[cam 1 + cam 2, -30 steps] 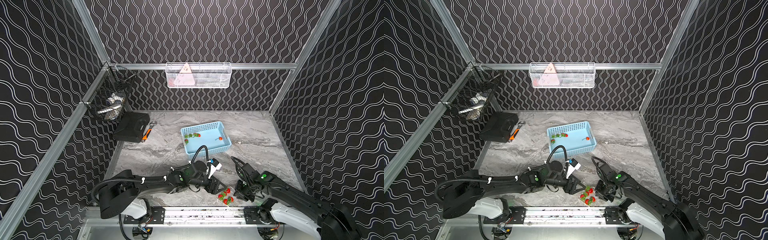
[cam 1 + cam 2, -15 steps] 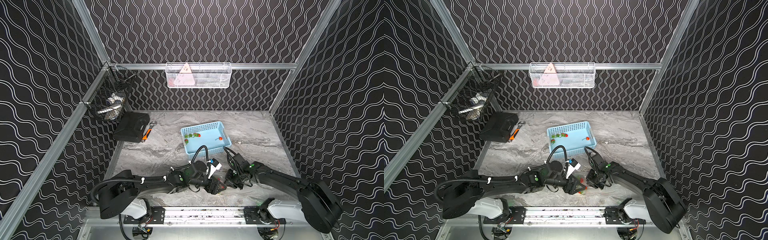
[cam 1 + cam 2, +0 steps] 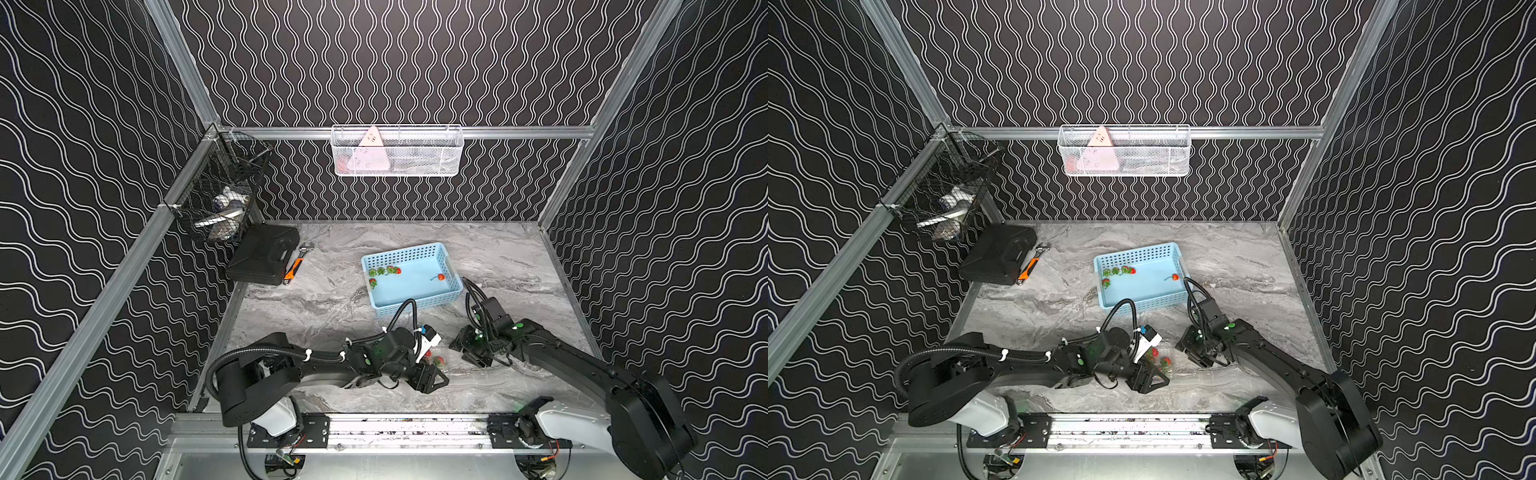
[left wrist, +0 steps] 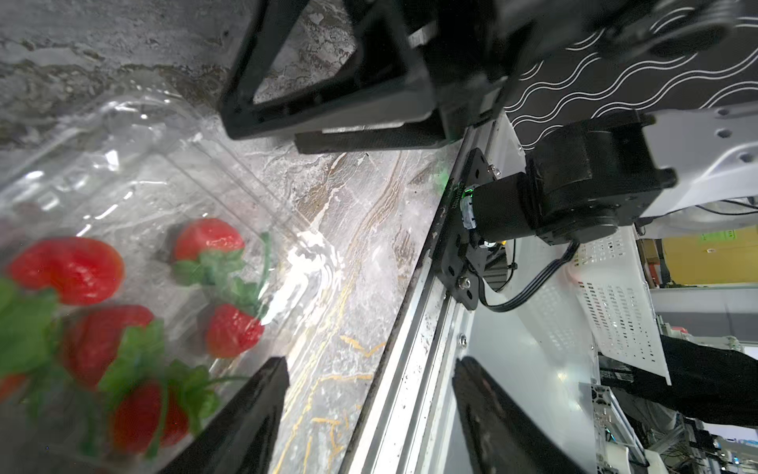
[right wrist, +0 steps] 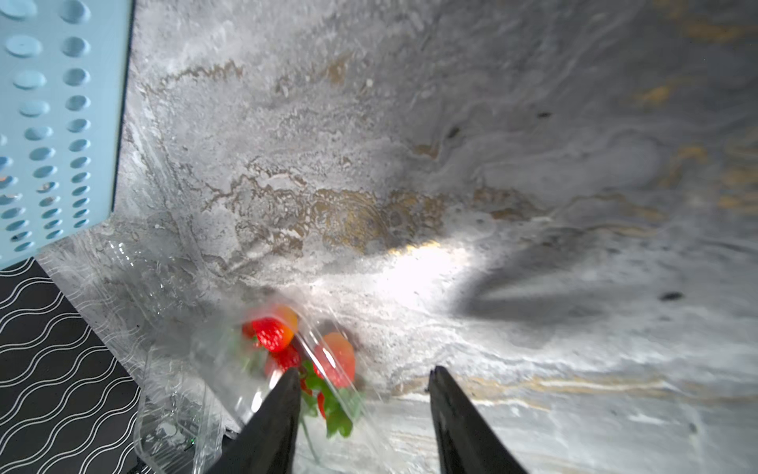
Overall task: Pack strawberries into containers
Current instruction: Close the packing box at the center of the board.
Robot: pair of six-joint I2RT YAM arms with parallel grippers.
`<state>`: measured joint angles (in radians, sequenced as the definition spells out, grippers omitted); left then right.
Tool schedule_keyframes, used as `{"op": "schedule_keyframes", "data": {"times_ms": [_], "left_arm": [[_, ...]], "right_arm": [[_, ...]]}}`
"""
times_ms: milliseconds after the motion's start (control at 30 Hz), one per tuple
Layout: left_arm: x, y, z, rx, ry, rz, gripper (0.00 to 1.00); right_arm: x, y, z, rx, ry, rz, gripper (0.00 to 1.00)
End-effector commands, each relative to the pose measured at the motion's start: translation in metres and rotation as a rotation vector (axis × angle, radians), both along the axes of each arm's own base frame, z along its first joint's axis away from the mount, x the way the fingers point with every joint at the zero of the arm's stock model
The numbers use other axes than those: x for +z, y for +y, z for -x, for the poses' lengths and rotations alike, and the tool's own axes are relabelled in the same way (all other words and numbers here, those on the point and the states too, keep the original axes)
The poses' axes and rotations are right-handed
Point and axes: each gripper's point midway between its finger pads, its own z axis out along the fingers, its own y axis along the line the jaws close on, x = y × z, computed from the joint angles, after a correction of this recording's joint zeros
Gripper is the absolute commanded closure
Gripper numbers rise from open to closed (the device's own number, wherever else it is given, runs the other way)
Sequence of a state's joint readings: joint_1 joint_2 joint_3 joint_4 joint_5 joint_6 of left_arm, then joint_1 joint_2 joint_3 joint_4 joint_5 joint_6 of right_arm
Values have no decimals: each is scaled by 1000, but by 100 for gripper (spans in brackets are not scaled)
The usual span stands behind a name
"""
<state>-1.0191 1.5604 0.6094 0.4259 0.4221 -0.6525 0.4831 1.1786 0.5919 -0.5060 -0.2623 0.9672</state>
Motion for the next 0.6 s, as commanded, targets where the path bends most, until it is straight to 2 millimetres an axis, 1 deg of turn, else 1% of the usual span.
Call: {"op": "schedule_keyframes", "data": {"times_ms": [0, 33, 133, 200, 233, 300, 433, 567], "left_arm": [[11, -6, -10, 7, -31, 47, 30], [12, -5, -13, 8, -37, 40, 30], [14, -2, -22, 15, -39, 43, 30], [14, -1, -25, 18, -40, 39, 30], [12, 0, -26, 20, -39, 37, 30], [10, 1, -27, 24, -32, 40, 30], [3, 2, -27, 25, -19, 36, 30], [-3, 3, -27, 26, -8, 30, 30]], "right_arm": [[3, -14, 3, -5, -11, 44, 46], [7, -19, -1, -21, -24, 39, 46], [16, -22, -5, -5, -47, 33, 46], [22, -17, -8, 26, -71, 4, 46], [25, -10, -10, 50, -86, -27, 46], [25, -1, -12, 92, -99, -67, 46], [19, 15, -23, 154, -119, -121, 47], [8, 24, -33, 194, -120, -140, 47]]}}
